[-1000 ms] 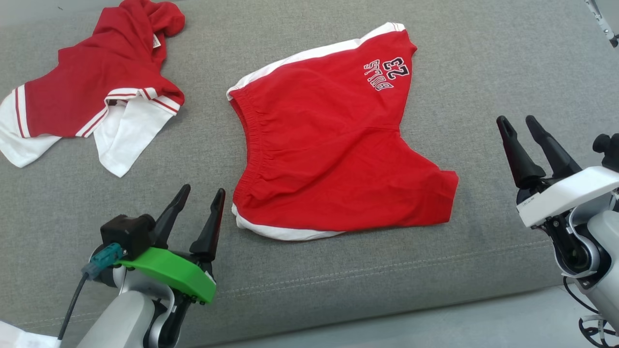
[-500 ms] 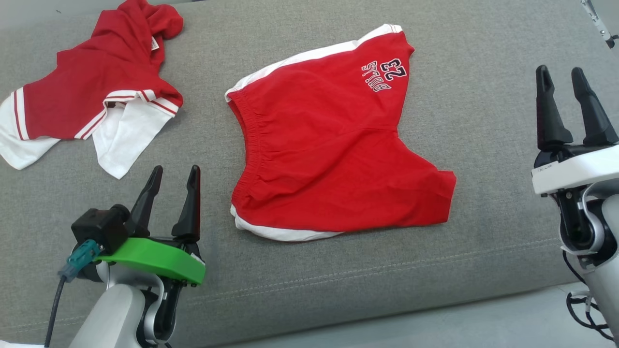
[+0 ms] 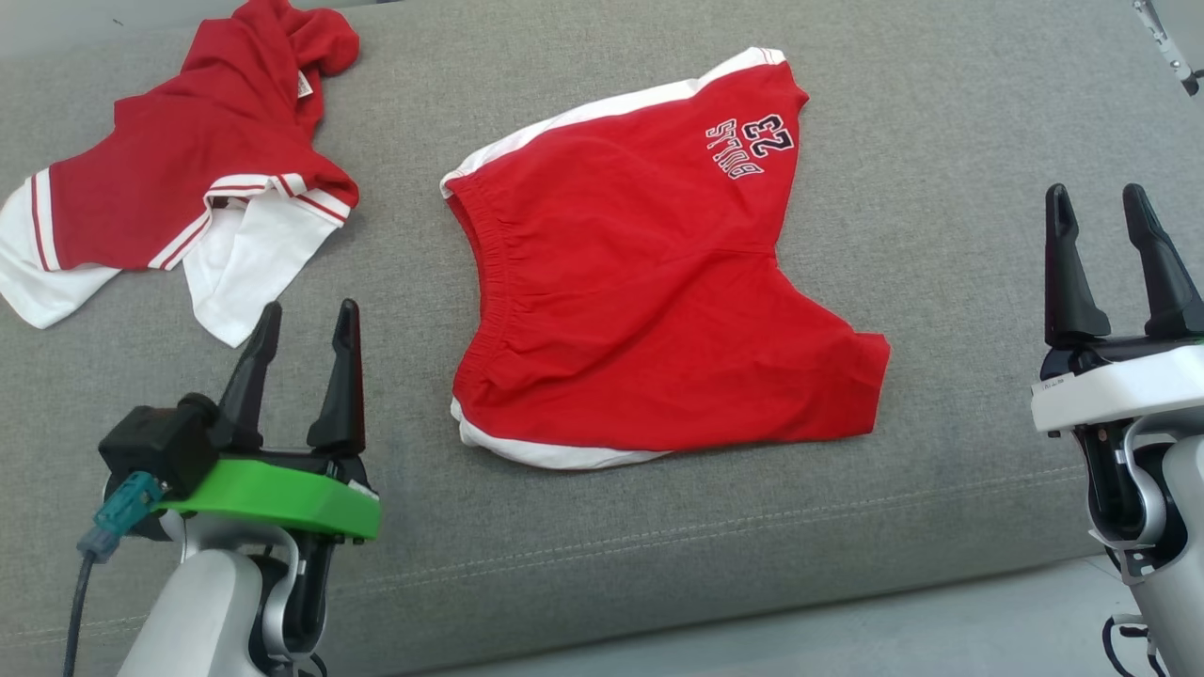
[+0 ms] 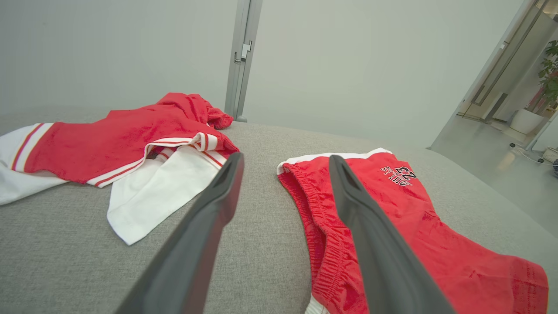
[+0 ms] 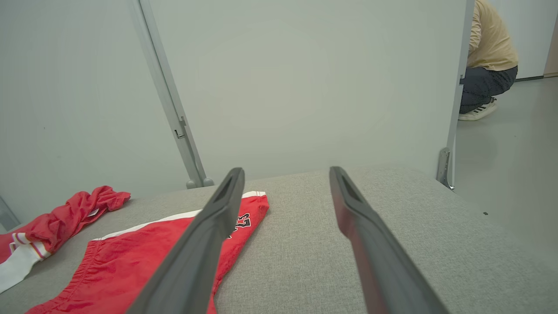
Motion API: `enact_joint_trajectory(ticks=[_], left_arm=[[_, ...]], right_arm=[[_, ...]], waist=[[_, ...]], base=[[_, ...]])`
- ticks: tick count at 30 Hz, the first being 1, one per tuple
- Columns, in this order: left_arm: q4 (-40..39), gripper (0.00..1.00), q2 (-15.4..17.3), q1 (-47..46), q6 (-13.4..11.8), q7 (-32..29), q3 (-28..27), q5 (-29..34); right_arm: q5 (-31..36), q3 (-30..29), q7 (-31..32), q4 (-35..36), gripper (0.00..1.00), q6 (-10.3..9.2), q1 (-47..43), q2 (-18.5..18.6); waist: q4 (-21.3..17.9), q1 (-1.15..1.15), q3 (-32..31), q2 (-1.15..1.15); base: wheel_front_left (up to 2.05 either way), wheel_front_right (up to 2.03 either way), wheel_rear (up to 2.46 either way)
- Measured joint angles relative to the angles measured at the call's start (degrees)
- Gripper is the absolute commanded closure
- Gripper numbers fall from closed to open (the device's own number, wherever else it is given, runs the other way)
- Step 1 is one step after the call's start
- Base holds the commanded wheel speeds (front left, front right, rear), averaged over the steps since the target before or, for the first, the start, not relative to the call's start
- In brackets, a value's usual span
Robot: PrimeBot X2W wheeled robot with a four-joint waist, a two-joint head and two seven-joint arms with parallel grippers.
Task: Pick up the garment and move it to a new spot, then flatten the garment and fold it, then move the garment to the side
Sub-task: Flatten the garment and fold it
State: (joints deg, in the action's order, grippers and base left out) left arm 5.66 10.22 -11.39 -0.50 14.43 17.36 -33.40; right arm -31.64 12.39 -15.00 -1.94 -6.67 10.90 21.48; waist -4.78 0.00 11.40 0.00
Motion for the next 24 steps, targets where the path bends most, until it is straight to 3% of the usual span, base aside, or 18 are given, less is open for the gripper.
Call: enact_joint_trajectory(ticks=[6, 14, 24], left_arm=[[-3.63, 0.0, -0.77, -0.01, 0.08, 0.07, -4.25, 3.02], [-3.66, 0.0, -2.14, 1.1, 1.09, 0.08, -5.13, 5.03], [-3.13, 0.0, -3.59, 3.08, 2.61, 0.08, -6.52, 6.41]], right_arm=[[1.98, -0.96, 0.0, 0.71, 0.0, 0.12, -0.95, -0.96], [6.76, -1.0, 0.0, 0.94, 0.0, 1.62, -1.85, -0.92], [7.51, -2.24, 0.0, 0.82, 0.0, 2.64, -3.32, -3.11]], waist=[[0.56, 0.0, -0.08, 0.0], [1.22, 0.0, -0.5, 0.0], [1.46, 0.0, -1.09, 0.0]], base=[[0.0, 0.0, 0.0], [0.0, 0.0, 0.0], [0.0, 0.0, 0.0]])
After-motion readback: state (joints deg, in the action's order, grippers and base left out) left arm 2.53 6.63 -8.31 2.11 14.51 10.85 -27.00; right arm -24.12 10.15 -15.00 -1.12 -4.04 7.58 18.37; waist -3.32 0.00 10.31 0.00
